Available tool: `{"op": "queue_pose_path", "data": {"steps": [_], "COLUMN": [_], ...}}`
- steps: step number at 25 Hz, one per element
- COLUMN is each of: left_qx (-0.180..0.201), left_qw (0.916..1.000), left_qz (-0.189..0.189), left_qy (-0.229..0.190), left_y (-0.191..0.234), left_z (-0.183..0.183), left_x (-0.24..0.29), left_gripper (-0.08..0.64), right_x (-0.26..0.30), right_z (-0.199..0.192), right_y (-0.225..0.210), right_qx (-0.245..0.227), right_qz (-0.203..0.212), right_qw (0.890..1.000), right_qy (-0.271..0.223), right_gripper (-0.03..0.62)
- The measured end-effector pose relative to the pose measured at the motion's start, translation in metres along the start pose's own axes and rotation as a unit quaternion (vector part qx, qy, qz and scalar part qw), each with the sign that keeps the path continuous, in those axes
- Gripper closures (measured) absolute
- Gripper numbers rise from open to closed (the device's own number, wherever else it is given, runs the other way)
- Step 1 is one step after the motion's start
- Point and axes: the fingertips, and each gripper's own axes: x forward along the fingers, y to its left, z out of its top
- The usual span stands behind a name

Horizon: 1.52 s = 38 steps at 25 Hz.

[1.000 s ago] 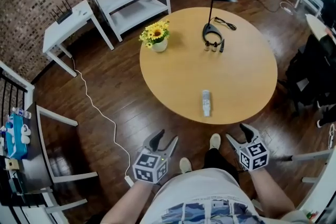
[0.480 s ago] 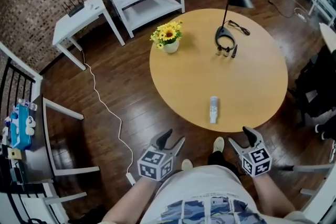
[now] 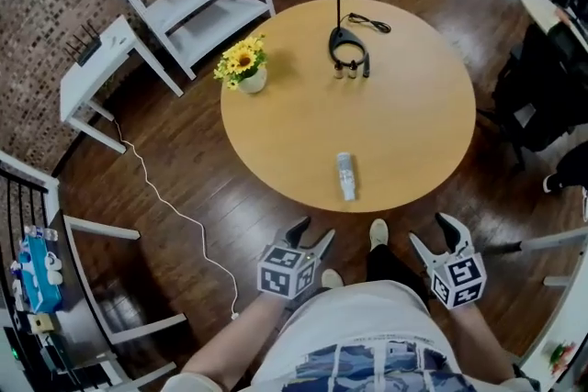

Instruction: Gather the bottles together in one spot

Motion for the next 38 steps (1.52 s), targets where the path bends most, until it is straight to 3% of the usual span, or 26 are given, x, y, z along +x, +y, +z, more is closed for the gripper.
{"op": "queue_pose_path", "data": {"steps": [5,10,15,19,21,23,26,28,30,33,36,37,38], "left_qx": [-0.012,-0.041,-0.009,0.006,0.002,-0.016,-0.072,-0.118,-0.146,-0.126,-0.098,-0.095,-0.094], "left_qw": [0.999,0.9939,0.9797,0.9696,0.9684,0.9733,0.9774,0.974,0.9683,0.9606,0.9456,0.9414,0.94], "left_qz": [0.007,0.056,0.12,0.132,0.119,0.087,0.022,-0.035,-0.09,-0.163,-0.223,-0.235,-0.24], "left_qy": [0.043,0.085,0.16,0.205,0.219,0.212,0.197,0.19,0.182,0.187,0.216,0.223,0.224], "left_y": [-0.009,0.015,0.046,0.058,0.061,0.054,0.035,0.015,-0.009,-0.049,-0.085,-0.091,-0.094], "left_z": [-0.012,-0.008,-0.013,-0.022,-0.019,-0.002,0.035,0.062,0.09,0.13,0.157,0.162,0.168], "left_x": [0.053,0.134,0.201,0.218,0.218,0.222,0.223,0.222,0.222,0.222,0.222,0.224,0.226], "left_gripper": [0.3,0.285,0.285,0.354,0.36,0.364,0.367,0.368,0.368,0.368,0.368,0.368,0.365], "right_x": [-0.017,-0.009,0.017,0.044,0.061,0.079,0.105,0.126,0.147,0.176,0.193,0.196,0.197], "right_z": [-0.019,-0.023,-0.006,0.003,0.008,0.013,0.024,0.033,0.043,0.06,0.072,0.074,0.075], "right_y": [-0.01,-0.03,-0.062,-0.094,-0.107,-0.118,-0.126,-0.126,-0.123,-0.113,-0.105,-0.106,-0.109], "right_qx": [0.018,0.014,0.004,-0.013,-0.031,-0.051,-0.098,-0.149,-0.227,-0.38,-0.489,-0.506,-0.506], "right_qz": [0.003,0.023,0.052,0.083,0.105,0.131,0.175,0.201,0.218,0.227,0.235,0.237,0.242], "right_qw": [1.0,0.999,0.998,0.996,0.994,0.99,0.979,0.968,0.949,0.896,0.838,0.827,0.825], "right_qy": [0.014,0.032,0.033,0.027,0.025,0.03,0.038,0.026,0.006,-0.026,-0.054,-0.06,-0.064], "right_gripper": [0.279,0.279,0.279,0.279,0.279,0.279,0.279,0.279,0.279,0.279,0.279,0.33,0.367]}}
